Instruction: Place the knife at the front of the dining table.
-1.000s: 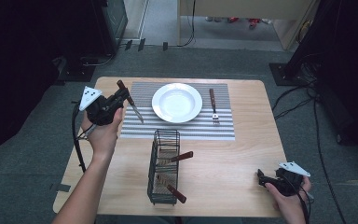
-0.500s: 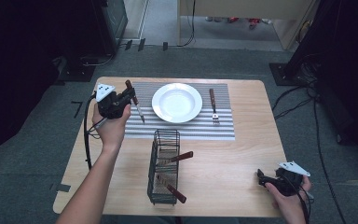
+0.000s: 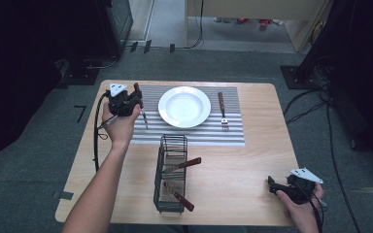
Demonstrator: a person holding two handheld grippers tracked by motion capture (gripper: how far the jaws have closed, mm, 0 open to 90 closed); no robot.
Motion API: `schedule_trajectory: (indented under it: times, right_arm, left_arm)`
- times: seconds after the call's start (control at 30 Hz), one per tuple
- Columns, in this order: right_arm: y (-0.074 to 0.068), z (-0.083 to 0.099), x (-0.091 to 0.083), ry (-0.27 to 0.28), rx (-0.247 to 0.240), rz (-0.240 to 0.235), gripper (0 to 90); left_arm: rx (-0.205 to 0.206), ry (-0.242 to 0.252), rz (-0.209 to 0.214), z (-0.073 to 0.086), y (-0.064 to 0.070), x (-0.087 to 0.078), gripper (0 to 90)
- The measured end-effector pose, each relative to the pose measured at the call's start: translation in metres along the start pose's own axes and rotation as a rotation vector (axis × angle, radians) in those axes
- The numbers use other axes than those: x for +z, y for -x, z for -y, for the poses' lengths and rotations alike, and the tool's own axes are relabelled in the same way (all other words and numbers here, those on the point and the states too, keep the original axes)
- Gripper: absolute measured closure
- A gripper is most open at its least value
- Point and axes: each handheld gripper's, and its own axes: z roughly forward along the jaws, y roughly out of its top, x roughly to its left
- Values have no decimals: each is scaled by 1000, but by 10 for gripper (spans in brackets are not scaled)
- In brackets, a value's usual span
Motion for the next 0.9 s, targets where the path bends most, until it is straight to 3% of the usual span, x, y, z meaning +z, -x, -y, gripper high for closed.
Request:
schedule_trajectory:
  times: [0.13, 0.2, 0.27, 0.33, 0.37, 0.63, 0.9]
  right_arm:
    - [0, 0, 0, 0, -1, -1, 19]
    - [0, 0, 0, 0, -2, -1, 19]
    - [0, 0, 0, 0, -2, -1, 19]
    - [0, 0, 0, 0, -2, -1, 19]
    - [0, 0, 0, 0, -1, -1, 19]
    - [0, 0, 0, 0, -1, -1, 19]
    - [0, 0, 0, 0, -1, -1, 19]
  left_arm:
    - [-49, -41, 3, -2, -1, 1, 826]
    - [-50, -56, 15, -3, 0, 0, 826]
    - [-35, -83, 26, -5, 3, -2, 826]
    - [18, -102, 2, -7, 8, -4, 826]
    - [23, -105, 0, -8, 8, -5, 826]
    - [9, -165, 2, -6, 5, 7, 826]
    - [6, -177, 2, -7, 4, 22, 826]
